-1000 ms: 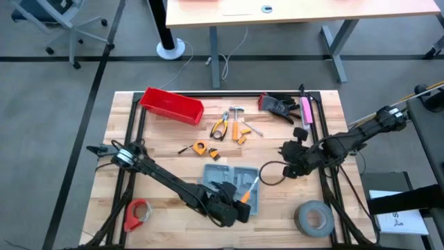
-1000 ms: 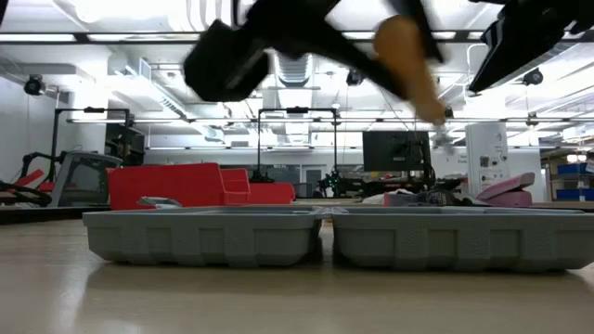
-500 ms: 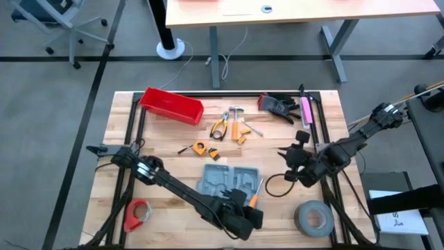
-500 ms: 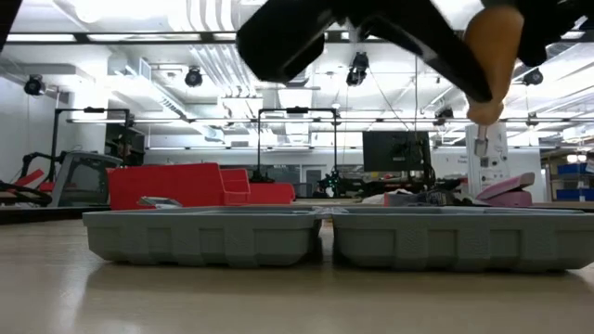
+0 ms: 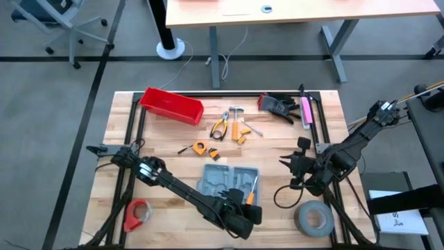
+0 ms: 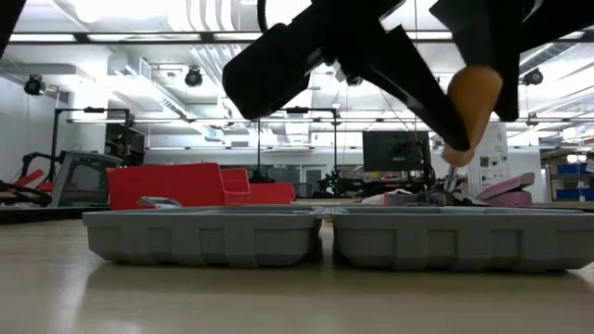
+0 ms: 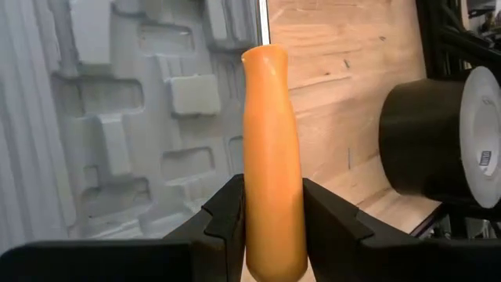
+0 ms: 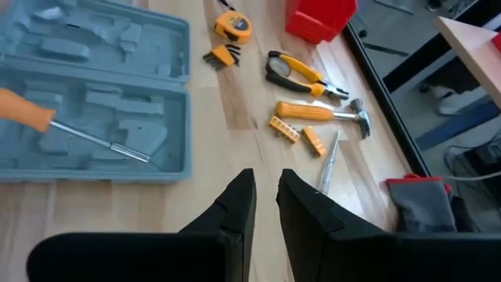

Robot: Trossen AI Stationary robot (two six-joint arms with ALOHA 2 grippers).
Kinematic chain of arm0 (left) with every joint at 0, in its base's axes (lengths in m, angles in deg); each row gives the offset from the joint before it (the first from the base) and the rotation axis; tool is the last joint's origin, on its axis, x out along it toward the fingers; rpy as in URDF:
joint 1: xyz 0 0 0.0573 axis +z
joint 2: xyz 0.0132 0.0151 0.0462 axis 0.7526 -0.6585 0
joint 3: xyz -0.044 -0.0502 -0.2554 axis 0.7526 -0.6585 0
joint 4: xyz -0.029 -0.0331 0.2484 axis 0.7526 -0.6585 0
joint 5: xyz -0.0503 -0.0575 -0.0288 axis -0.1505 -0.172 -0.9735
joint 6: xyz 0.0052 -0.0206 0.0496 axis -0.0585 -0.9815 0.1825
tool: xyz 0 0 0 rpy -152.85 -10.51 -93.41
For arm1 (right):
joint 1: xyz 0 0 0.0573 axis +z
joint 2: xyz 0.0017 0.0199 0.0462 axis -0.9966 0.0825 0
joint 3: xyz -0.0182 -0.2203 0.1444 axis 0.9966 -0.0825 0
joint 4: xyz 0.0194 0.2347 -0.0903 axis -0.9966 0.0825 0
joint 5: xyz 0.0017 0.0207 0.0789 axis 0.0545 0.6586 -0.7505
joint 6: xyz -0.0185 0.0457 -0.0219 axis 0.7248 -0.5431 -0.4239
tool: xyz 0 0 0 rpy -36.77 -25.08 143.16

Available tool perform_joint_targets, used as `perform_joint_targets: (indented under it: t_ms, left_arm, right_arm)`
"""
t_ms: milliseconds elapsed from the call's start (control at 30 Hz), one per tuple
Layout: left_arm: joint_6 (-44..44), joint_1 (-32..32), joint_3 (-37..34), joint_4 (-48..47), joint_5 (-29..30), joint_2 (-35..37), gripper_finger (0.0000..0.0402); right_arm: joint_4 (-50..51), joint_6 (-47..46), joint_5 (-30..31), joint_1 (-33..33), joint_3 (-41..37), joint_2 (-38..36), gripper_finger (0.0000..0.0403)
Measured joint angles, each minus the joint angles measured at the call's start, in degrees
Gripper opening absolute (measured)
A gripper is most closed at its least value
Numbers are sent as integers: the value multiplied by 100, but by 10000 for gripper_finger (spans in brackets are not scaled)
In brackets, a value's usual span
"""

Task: Prefit tool cases
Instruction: Put the yellow screwdriver into the prefit tool case

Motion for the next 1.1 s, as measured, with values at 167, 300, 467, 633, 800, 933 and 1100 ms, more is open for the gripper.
perform_joint_targets:
  t_ms: [167,300,467,633,800,933,1100]
  left_arm:
    - [17,41,-2,31,-8,0,95]
    - [28,89,-4,37,-8,0,95]
    - [39,149,-75,35,-19,0,97]
    - [57,189,-139,42,-207,0,97]
    - [52,218,-283,180,-524,0,98]
    - [66,231,-421,467,-607,0,99]
    - [106,233,-428,532,-614,0,99]
  right_arm:
    - [40,98,2,27,-7,0,35]
    - [40,214,3,27,-7,0,32]
    - [42,259,42,27,-7,0,34]
    - [40,222,42,27,-7,0,29]
    - [36,207,40,27,-7,0,29]
    - [34,197,39,27,-7,0,28]
    - [25,194,39,27,-8,0,29]
